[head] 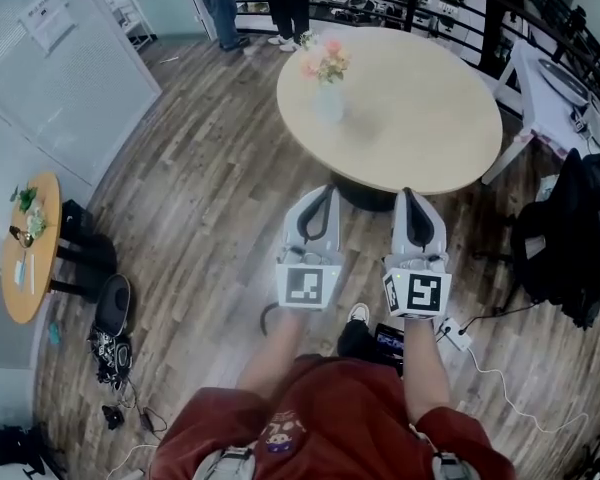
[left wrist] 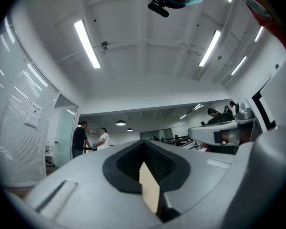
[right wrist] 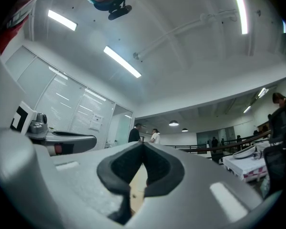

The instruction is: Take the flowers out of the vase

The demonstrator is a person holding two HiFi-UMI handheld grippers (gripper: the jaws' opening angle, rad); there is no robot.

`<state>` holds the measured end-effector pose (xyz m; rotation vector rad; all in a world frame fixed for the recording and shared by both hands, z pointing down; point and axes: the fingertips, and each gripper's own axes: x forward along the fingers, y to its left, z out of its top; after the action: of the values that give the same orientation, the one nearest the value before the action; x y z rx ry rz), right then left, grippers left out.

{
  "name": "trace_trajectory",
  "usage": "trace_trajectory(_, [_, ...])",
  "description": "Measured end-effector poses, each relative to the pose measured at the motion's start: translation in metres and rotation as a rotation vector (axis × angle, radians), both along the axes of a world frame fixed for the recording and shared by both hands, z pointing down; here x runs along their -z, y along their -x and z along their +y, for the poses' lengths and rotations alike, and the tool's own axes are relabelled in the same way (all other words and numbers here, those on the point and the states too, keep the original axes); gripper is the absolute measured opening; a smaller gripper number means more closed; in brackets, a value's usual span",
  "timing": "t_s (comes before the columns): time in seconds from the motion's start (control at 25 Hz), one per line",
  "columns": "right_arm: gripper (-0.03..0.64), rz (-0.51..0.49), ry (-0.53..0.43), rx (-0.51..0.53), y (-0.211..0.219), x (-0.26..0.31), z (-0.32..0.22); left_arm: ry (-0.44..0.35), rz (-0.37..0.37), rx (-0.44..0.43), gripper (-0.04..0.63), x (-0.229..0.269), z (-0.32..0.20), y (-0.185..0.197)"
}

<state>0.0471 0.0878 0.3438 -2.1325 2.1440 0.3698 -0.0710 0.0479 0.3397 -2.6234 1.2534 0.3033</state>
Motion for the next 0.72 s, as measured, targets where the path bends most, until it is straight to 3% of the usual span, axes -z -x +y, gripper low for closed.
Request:
trace_trajectory(0.44, [0.002, -0.034, -0.002, 0.036, -0.091, 0.002, -0.083, 0.0, -0.032, 0.038, 0.008, 0.01, -0.08, -0.088])
trace_trajectory(0.72, [0.0, -0.029, -0.005, 0.047, -0.126, 0.002, -0.108, -0.005, -0.033, 0.061, 0.008, 0.011, -0.109, -0.121])
